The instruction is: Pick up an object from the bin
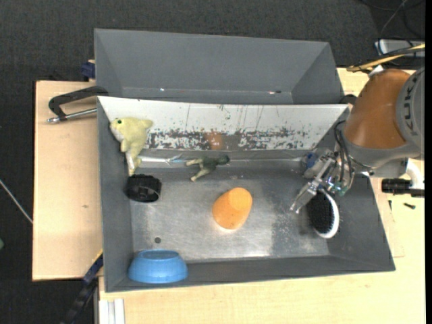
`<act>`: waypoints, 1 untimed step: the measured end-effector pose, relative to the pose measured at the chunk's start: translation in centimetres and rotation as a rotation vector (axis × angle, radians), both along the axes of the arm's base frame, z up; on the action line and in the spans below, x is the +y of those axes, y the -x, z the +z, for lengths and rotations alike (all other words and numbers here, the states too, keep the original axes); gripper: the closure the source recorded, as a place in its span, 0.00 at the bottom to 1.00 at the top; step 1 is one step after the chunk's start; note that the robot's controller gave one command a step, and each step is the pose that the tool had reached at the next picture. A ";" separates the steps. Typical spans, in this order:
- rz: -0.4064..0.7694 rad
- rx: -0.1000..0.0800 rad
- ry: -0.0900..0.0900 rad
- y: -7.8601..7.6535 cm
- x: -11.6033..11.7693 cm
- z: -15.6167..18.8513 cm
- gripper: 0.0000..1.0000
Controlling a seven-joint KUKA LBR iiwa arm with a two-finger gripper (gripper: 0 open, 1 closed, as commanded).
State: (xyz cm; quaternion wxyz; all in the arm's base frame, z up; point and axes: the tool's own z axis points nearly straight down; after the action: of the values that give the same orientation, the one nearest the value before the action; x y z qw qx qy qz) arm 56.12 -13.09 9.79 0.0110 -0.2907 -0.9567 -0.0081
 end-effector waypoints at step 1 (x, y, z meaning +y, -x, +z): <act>-0.311 -0.011 0.021 3.1 1.9 1.7 0.00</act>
Offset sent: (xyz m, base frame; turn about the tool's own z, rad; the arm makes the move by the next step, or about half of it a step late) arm -0.0314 0.0166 0.0166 0.3138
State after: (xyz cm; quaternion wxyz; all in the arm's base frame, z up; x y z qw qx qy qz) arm 53.04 -11.22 11.52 0.0012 -0.4353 -0.9003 -0.0014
